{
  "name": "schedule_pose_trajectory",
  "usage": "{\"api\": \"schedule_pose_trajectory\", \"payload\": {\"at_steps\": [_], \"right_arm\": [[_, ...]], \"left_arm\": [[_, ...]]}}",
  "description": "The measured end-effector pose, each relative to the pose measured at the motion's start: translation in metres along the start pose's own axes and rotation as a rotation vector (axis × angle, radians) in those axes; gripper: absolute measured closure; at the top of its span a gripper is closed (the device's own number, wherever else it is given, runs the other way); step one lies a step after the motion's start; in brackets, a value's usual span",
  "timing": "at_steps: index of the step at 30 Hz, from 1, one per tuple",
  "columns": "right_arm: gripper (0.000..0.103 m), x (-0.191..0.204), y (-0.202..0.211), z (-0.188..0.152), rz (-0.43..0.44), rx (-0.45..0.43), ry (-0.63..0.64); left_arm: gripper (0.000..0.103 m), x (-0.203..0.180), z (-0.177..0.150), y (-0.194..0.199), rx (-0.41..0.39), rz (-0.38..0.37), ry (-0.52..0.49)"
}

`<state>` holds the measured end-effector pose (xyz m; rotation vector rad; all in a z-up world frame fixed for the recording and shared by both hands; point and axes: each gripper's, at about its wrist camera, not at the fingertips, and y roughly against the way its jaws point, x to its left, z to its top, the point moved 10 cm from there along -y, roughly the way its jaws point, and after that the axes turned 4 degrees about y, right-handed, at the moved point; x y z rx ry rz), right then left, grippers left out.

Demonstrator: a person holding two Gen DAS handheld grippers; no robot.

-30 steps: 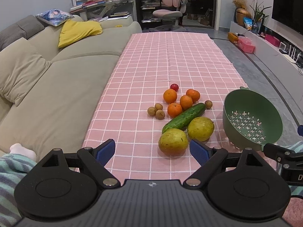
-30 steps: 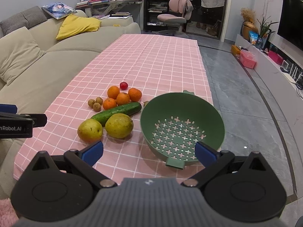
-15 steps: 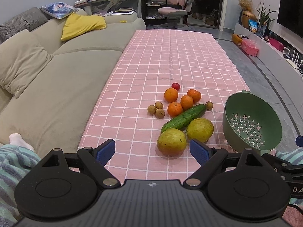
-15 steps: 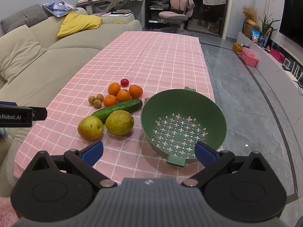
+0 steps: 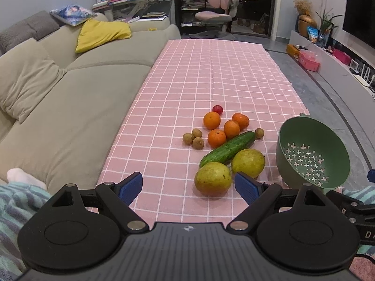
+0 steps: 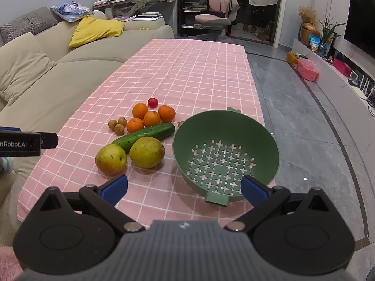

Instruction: Organize fruits

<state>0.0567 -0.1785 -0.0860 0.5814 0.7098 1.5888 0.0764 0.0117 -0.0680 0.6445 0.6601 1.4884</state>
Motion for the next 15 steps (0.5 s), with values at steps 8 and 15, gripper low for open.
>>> {"api": "schedule_pose_trajectory", "payload": {"at_steps": [8,15], "right_arm": [[0.004,0.0009,-0.0004,0.0000,0.003,-0.007,-0.005],[0.004,0.0009,-0.0016,0.0005,0.010,-0.008,-0.010]], "left_arm": [[0.001,-0.0085,-0.0041,-0.0026,0.008,-0.029,-0.035],[0.002,-0.0116,-0.0047,-0.0040,0.012,-0.042,-0.038]]}}
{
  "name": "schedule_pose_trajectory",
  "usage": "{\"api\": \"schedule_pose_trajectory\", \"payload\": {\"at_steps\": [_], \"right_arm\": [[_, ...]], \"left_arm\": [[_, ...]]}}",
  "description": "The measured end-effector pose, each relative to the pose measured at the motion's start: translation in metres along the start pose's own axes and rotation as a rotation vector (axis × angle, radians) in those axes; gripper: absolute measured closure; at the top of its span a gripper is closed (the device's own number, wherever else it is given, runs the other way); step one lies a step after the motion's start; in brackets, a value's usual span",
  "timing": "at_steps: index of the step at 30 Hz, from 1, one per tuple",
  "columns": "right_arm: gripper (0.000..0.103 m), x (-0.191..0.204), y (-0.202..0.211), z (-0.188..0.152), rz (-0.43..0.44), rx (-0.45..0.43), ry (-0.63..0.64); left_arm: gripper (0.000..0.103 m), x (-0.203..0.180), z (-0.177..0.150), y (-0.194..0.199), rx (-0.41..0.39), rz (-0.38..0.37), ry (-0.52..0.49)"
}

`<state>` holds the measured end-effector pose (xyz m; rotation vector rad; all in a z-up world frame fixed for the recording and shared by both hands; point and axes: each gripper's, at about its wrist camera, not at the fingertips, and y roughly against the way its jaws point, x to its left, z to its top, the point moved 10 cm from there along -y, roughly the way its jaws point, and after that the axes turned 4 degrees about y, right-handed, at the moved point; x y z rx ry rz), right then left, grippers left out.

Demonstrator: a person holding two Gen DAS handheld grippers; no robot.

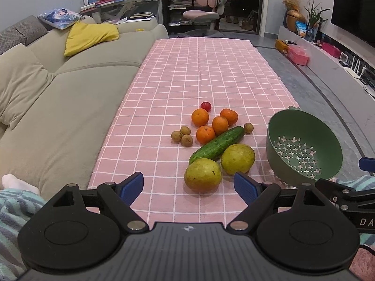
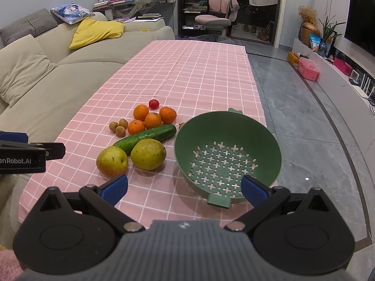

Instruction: Organize fruits

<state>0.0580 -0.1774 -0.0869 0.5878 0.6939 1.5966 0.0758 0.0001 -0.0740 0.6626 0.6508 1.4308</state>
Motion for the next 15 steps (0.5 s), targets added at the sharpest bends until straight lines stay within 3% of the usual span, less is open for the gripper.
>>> {"api": "schedule_pose_trajectory", "payload": {"at_steps": [15], "right_arm": [[0.004,-0.0009,-0.0029,0.0002,0.010,-0.002,-0.016]], "left_arm": [[0.002,-0.0049,0.0011,0.0011,-0.012,-0.028,0.002]]}}
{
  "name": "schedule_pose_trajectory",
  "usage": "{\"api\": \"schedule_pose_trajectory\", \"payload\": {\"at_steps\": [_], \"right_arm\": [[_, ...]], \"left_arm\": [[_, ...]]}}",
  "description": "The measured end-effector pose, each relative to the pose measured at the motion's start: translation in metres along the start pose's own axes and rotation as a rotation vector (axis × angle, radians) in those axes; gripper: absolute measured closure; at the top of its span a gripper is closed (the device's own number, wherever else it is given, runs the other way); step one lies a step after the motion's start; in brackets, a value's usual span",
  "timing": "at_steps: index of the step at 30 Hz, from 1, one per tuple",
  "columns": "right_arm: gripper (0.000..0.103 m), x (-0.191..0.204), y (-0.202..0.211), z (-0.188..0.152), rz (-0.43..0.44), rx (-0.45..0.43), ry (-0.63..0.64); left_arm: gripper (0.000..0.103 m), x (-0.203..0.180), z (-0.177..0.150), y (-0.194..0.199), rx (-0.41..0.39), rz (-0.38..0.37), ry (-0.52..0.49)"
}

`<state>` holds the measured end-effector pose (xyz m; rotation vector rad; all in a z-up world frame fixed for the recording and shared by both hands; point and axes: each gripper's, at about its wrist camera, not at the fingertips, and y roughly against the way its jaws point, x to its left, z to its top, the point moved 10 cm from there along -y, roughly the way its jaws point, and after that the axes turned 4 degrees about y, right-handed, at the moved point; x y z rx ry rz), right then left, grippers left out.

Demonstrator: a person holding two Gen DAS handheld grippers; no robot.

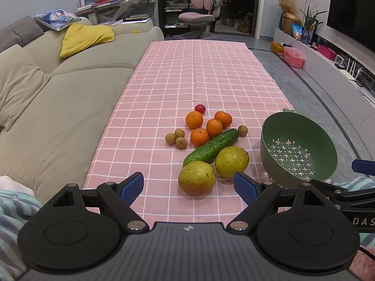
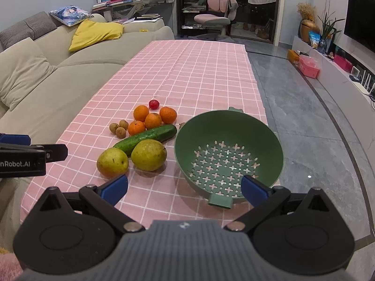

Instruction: Organize fruits

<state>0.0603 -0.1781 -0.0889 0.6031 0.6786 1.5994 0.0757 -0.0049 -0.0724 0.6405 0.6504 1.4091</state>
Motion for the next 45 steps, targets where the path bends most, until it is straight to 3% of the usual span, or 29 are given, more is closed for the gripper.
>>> {"api": "schedule_pose_trajectory", "payload": {"at_steps": [45], "right_arm": [[0.004,0.0048,0.0081,0.0036,0.023,-0.029,-0.003]], "left_arm": [[0.005,-0.0003,0.0000,0.0025,-0.005,0.004,0.005]]}}
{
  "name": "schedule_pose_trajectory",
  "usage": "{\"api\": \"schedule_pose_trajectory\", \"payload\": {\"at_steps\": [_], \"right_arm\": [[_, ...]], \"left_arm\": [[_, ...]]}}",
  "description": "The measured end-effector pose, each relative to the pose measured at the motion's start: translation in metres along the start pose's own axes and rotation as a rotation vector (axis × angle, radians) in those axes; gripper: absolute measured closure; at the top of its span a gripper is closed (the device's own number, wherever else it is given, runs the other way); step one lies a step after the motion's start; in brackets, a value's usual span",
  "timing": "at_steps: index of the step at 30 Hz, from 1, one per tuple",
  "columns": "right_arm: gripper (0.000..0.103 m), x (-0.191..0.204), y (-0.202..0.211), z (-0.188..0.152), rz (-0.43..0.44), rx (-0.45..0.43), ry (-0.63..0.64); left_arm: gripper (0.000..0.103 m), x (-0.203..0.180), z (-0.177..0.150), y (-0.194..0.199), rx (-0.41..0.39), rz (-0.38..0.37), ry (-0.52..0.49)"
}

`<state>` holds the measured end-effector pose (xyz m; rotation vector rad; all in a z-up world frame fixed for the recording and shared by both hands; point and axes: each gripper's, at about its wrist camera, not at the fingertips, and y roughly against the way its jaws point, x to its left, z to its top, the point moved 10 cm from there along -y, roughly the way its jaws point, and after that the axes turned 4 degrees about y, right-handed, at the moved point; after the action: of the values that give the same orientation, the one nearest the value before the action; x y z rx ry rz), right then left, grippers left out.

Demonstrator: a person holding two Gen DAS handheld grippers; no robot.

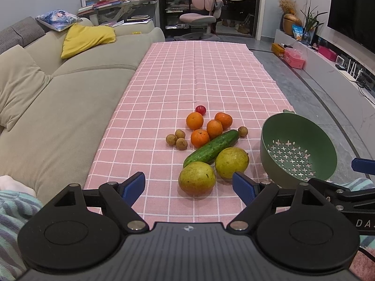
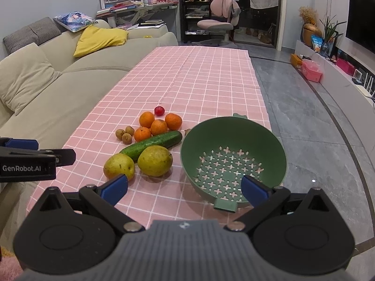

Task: Organize fruits
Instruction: 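Grasp one pear with the left tool while the right tool grasps the other pear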

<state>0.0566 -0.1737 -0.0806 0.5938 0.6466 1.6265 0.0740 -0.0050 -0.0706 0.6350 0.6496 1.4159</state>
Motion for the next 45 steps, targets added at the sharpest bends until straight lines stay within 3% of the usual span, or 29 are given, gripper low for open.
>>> {"api": "schedule_pose_trajectory", "payload": {"at_steps": [6,11,15,17,19,21,25,28,35,40,45], "right_arm": [[0.004,0.001,-0.008,0.006,0.031,-0.002,-0.001],[0.006,0.005,-0.036,0.025,0.085,-0.002,0.028],[0.017,0.013,-0.060,0.041,0.109,0.005,0.091],[0.024,0.019,-0.073,0.046,0.143,0.019,0.110],[0.038,0.029,-0.089,0.048,0.185,0.042,0.160],[0.043,0.041,-0.103,0.045,0.223,0.061,0.234],[0.044,0.057,-0.128,0.035,0.288,0.102,0.406],[0.044,0.060,-0.145,0.031,0.284,0.121,0.501],[0.039,0.070,-0.177,0.021,0.319,0.177,0.708],[0.038,0.073,-0.193,0.012,0.321,0.207,0.807],[0.033,0.072,-0.203,0.007,0.340,0.237,0.824]], "left_arm": [[0.006,0.000,0.003,-0.009,0.025,-0.026,-0.002],[0.018,-0.004,0.016,-0.030,0.051,-0.056,-0.064],[0.018,-0.006,0.026,-0.050,0.072,-0.094,-0.103],[0.026,-0.005,0.025,-0.062,0.104,-0.130,-0.084],[0.027,-0.003,0.019,-0.072,0.142,-0.176,-0.062],[0.027,0.002,0.011,-0.081,0.173,-0.212,-0.039],[0.027,0.011,0.002,-0.101,0.240,-0.197,-0.009],[0.026,0.011,0.000,-0.113,0.274,-0.216,0.030],[0.017,0.009,-0.009,-0.140,0.350,-0.216,0.087],[0.017,0.013,-0.016,-0.155,0.390,-0.203,0.129],[0.017,0.013,-0.022,-0.167,0.430,-0.222,0.180]]}}
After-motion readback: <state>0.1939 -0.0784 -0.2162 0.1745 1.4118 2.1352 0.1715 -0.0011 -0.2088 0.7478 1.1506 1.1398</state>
